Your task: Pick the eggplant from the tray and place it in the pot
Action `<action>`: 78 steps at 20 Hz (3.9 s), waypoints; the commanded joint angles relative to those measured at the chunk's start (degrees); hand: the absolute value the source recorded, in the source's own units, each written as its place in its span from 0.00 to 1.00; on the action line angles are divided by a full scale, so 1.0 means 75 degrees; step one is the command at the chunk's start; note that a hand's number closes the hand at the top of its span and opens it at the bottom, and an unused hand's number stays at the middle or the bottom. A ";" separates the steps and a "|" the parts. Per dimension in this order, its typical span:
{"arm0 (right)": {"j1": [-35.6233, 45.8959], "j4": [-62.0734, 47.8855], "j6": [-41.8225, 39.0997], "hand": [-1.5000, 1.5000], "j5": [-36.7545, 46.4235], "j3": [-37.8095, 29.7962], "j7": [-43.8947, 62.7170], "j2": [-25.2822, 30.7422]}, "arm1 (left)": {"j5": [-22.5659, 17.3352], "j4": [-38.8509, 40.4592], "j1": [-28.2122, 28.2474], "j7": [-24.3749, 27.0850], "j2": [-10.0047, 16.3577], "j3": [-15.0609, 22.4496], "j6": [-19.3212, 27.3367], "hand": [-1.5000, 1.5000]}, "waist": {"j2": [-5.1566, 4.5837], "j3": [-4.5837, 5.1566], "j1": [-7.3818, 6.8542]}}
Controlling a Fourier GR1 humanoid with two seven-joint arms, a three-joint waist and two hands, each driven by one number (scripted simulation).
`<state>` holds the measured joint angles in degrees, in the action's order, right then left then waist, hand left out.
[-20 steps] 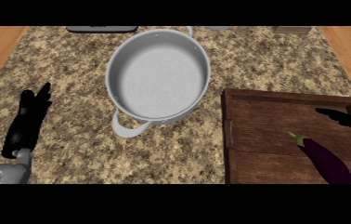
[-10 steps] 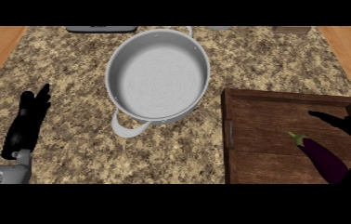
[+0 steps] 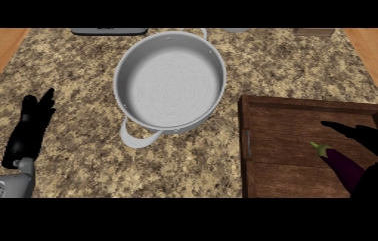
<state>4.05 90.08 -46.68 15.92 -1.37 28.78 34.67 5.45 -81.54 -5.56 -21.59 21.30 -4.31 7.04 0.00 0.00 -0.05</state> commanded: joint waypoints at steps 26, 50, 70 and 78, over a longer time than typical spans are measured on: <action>-0.0152 -0.1098 0.1684 1.00 0.2736 0.0152 -0.2975 -0.0510 | 0.0612 -0.0807 0.0523 -0.0176 -0.0495 -0.0342 -0.0355 0.50 | 0.0005 -0.0003 -0.0023; 0.0139 0.5838 0.4616 1.00 0.5909 0.1326 0.0885 -0.2560 | 0.0674 -0.0816 0.0326 -0.0479 -0.0544 -0.0465 -0.0494 0.50 | 0.0095 0.0006 0.0023; 0.6892 0.2355 0.2839 1.00 0.5573 0.2034 0.4081 -0.4608 | 0.0650 -0.0438 0.0025 -0.0293 -0.0644 -0.0585 -0.0635 0.50 | 0.0002 0.0009 -0.0160; 0.7674 -0.0654 0.4528 1.00 0.4954 0.2324 0.3752 -0.4619 | 0.0978 0.0009 -0.0274 -0.0084 -0.0768 -0.0423 -0.0482 0.50 | -0.0031 0.0007 -0.0170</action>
<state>60.03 94.32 -18.95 54.80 14.26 55.34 0.38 11.59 -82.09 -7.48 -22.06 16.19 -8.22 2.79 -0.16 0.08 -1.36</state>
